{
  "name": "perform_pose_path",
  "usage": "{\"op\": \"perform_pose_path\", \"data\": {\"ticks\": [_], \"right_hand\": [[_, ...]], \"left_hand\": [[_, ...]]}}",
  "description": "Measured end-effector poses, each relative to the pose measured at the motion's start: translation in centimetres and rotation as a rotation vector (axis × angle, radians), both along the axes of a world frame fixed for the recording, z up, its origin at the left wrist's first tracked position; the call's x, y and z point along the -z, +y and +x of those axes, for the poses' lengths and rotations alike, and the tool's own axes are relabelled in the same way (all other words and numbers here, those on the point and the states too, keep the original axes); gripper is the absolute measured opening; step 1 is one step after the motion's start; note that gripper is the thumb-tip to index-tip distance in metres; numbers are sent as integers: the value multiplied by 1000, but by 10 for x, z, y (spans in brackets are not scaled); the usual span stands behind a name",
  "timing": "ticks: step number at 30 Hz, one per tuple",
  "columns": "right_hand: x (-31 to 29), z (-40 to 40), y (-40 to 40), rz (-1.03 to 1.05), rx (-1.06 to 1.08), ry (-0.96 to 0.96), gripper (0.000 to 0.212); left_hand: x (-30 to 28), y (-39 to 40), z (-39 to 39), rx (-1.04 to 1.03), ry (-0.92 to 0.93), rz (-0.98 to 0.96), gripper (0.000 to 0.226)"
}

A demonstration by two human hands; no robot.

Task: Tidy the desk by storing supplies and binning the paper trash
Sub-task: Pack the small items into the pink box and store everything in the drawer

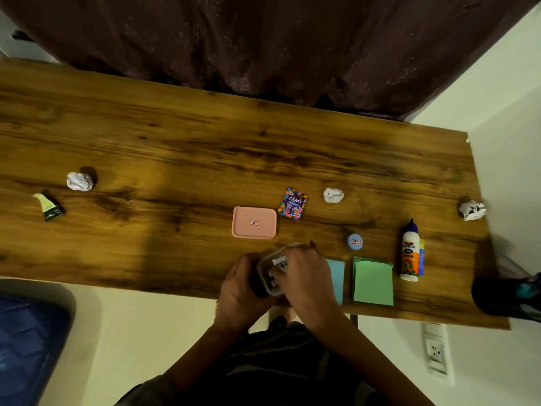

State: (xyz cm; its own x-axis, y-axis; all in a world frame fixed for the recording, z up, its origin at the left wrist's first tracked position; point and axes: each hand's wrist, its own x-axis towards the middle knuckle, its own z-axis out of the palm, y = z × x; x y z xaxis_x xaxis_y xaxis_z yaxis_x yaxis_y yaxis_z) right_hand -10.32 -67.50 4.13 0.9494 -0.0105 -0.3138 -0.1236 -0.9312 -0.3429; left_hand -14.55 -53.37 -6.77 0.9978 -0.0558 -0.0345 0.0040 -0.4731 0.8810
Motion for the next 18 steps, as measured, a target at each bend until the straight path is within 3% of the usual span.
{"op": "perform_pose_path", "data": {"ticks": [7,18], "right_hand": [[7,-5,-9,16,-18,-55,30],[4,5,-84,60,178,-304,9]], "left_hand": [[-1,-1,-1,-12,-10,28,84],[-3,0,1,0,78,-11,79]]}}
